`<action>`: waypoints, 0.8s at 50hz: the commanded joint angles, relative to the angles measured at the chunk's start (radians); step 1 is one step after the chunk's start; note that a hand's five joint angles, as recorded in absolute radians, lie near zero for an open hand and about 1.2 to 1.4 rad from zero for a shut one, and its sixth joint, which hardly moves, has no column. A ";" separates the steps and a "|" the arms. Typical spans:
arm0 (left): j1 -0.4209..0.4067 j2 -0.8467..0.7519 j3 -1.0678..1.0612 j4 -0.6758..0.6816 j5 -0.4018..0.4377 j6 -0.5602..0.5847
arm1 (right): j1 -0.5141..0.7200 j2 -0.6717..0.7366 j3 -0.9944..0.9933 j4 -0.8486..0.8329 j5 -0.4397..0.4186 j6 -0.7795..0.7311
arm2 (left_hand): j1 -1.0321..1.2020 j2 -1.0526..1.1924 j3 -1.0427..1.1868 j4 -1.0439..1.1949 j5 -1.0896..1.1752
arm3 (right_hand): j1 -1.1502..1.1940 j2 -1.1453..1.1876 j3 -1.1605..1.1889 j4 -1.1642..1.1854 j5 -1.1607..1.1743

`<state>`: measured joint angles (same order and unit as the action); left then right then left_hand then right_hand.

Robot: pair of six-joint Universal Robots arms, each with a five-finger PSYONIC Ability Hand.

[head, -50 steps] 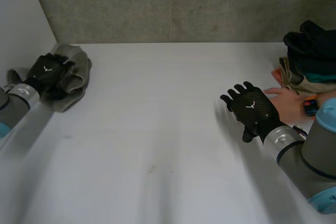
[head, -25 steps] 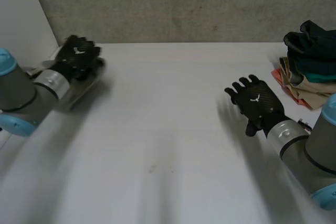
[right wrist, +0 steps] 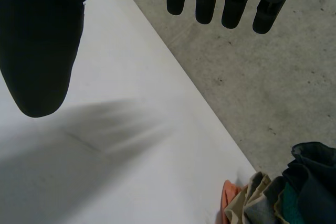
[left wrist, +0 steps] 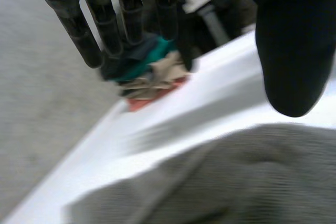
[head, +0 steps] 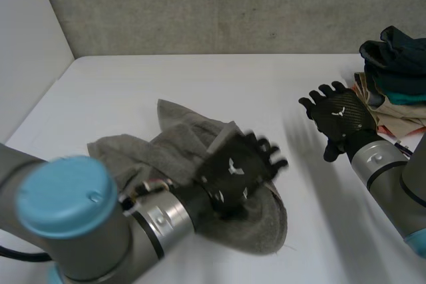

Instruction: Fold the laundry.

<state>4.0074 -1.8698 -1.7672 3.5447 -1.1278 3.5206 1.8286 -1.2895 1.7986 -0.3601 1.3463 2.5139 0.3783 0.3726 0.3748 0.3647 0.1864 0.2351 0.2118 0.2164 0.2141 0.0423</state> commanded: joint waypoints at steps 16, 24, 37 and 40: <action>0.447 0.106 -0.107 -0.142 -0.455 0.008 | 0.236 0.186 -0.441 0.477 -0.277 -0.084 | -0.056 -0.051 -0.053 -0.043 -0.039 | -0.061 -0.037 -0.042 -0.040 -0.042; 0.521 -0.015 -0.060 -0.181 -0.386 0.037 | 0.296 0.435 -0.699 0.487 -0.197 -0.276 | -0.053 -0.048 -0.050 -0.040 -0.036 | -0.061 -0.037 -0.042 -0.040 -0.042; 0.493 -0.196 0.048 -0.184 -0.339 0.130 | 0.304 0.711 -0.963 0.487 -0.180 -0.340 | 0.800 0.805 0.803 0.813 0.817 | 0.632 0.655 0.651 0.653 0.650; 0.463 -0.210 0.060 -0.187 -0.342 0.144 | 0.305 0.702 -0.969 0.480 -0.174 -0.339 | 1.018 1.024 1.021 1.032 1.035 | 1.161 1.184 1.180 1.182 1.179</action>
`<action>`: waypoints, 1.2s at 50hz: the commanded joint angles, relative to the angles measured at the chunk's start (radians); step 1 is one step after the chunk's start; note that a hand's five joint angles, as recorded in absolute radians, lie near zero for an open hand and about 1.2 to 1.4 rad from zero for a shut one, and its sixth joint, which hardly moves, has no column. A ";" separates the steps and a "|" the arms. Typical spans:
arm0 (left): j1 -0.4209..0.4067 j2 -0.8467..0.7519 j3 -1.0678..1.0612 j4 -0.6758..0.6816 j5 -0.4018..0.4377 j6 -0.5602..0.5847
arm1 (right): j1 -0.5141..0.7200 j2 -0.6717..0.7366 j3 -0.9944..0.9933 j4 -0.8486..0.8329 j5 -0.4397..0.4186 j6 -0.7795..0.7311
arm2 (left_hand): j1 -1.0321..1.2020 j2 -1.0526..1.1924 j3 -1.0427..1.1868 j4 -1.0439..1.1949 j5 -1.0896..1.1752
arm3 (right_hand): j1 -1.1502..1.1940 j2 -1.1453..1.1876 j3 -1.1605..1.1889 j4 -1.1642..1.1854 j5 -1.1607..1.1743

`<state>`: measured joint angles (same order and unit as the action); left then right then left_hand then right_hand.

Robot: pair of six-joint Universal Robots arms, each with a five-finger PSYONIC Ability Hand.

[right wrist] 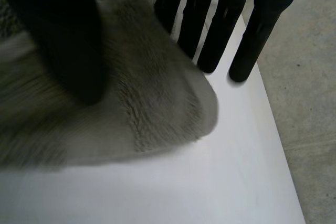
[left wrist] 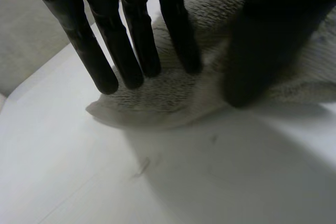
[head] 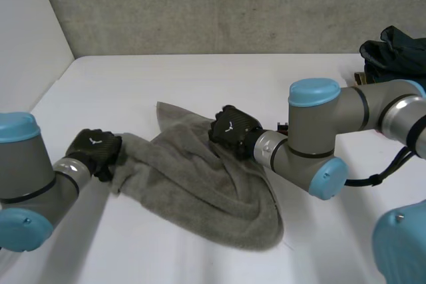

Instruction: Fold the laundry.

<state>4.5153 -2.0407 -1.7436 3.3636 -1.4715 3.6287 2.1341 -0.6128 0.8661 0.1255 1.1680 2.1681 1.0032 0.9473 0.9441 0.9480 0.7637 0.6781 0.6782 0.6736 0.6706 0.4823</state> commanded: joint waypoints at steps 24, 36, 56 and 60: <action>-0.120 0.741 0.058 -0.079 -0.032 -0.147 | -0.270 -0.814 0.379 0.382 0.226 0.148 | 0.393 0.449 0.452 0.448 0.458 | 0.718 0.718 0.723 0.726 0.739; -0.182 0.234 0.235 -0.116 -0.069 -0.142 | -0.269 -0.581 0.294 0.300 0.214 0.288 | 0.393 0.449 0.452 0.448 0.458 | 0.718 0.718 0.723 0.726 0.739; -0.240 -0.245 0.603 0.218 -0.162 0.031 | -0.177 -0.281 0.275 -0.271 0.495 0.392 | -0.822 -0.766 -0.763 -0.767 -0.757 | 0.718 0.718 0.723 0.726 0.739; -0.245 -0.075 0.387 0.212 -0.158 0.033 | -0.177 -0.323 0.336 -0.270 0.493 0.391 | -0.799 -0.743 -0.739 -0.743 -0.734 | 0.718 0.718 0.723 0.726 0.739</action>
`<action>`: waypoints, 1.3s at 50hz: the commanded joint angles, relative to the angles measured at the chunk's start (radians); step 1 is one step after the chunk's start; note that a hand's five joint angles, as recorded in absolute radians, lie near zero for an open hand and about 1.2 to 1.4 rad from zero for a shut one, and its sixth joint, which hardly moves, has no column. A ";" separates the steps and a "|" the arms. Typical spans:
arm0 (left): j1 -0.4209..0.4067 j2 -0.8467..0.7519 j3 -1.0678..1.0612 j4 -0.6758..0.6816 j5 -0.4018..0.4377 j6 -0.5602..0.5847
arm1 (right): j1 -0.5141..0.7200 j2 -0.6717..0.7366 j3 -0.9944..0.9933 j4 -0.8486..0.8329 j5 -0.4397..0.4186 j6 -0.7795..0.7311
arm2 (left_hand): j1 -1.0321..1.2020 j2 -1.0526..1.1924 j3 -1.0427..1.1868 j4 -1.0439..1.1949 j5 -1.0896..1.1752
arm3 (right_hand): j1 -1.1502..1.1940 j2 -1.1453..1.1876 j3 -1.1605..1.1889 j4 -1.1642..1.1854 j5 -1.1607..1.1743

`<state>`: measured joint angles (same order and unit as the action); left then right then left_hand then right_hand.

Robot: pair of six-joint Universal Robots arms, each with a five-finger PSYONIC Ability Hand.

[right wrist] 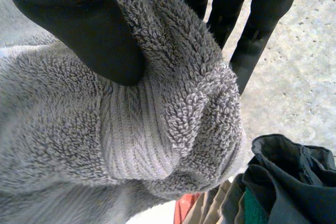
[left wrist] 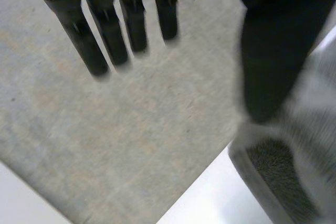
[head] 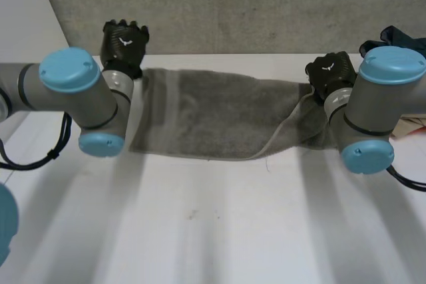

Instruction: Fold the laundry.

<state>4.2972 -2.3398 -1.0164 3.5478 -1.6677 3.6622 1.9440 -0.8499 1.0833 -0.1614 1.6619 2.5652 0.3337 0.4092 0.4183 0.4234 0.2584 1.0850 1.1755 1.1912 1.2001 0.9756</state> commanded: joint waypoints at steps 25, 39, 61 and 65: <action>0.072 0.224 -0.578 -0.081 0.341 -0.021 | 0.018 -0.279 0.357 0.034 -0.140 -0.016 | 0.121 0.045 0.036 0.031 0.021 | 0.311 0.221 0.205 0.196 0.246; -0.004 0.227 -0.528 -0.110 0.256 -0.408 | 0.116 -0.578 0.175 0.138 -0.189 0.105 | 0.000 -0.075 -0.084 -0.089 -0.099 | 0.311 0.221 0.205 0.196 0.246; -0.220 0.096 -0.392 -0.161 0.337 -0.705 | 0.248 -0.606 0.047 0.209 -0.103 0.182 | 0.540 0.464 0.455 0.450 0.441 | 0.311 0.221 0.205 0.196 0.246; -0.240 0.088 -0.376 -0.225 0.397 -0.763 | 0.237 -0.604 0.053 0.209 -0.103 0.168 | 1.063 0.987 0.978 0.973 0.963 | 0.311 0.221 0.205 0.196 0.246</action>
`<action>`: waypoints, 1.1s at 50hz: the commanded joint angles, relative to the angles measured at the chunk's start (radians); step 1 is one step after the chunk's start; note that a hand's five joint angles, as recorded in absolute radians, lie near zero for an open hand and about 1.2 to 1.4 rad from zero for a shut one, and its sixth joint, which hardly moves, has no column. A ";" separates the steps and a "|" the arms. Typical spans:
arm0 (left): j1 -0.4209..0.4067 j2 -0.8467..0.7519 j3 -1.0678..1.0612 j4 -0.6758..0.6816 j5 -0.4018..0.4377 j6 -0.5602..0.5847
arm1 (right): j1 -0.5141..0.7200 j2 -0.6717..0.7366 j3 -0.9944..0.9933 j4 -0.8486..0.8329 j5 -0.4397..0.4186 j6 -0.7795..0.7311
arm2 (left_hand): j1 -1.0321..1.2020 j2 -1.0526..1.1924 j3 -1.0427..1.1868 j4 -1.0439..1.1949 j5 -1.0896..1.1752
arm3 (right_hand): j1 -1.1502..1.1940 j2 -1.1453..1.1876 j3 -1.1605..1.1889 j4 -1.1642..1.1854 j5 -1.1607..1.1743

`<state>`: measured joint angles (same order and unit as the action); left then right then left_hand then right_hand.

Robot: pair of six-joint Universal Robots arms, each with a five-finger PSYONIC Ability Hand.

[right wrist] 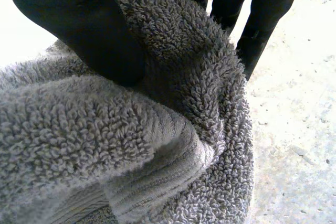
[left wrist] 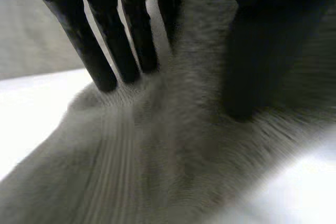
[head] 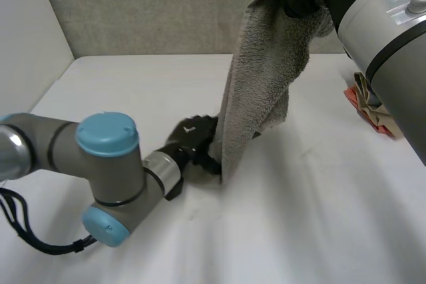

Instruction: Fold the laundry.

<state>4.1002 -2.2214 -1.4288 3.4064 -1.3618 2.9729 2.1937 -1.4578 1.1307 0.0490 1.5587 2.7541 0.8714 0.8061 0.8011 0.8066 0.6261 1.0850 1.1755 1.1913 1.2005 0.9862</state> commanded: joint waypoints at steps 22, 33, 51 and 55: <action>0.157 0.606 -0.242 -0.289 -0.106 0.460 | -0.302 0.097 0.221 0.316 -0.012 -0.475 | 0.525 0.590 0.595 0.590 0.596 | 0.311 0.221 0.205 0.196 0.236; 0.151 0.287 -0.079 -0.363 -0.118 0.486 | -0.311 0.370 0.156 0.237 -0.068 -0.266 | 0.525 0.590 0.595 0.590 0.596 | 0.311 0.221 0.205 0.196 0.236; 0.086 0.052 0.213 -0.251 -0.207 0.495 | -0.313 0.404 0.144 -0.012 -0.023 -0.200 | -0.646 -0.581 -0.576 -0.581 -0.575 | -0.910 -1.001 -1.017 -1.026 -0.986; 0.094 0.198 0.078 -0.251 -0.209 0.495 | -0.347 0.320 0.130 0.116 -0.037 -0.203 | -0.643 -0.578 -0.573 -0.578 -0.572 | -0.910 -1.001 -1.017 -1.026 -0.986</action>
<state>4.1975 -2.2116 -1.1703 3.1556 -1.5730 3.4679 1.8786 -1.0304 1.2584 0.0113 1.5393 2.5609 0.2483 0.2472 0.2483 0.2434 0.0670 0.2337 0.2109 0.2168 0.2136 0.0453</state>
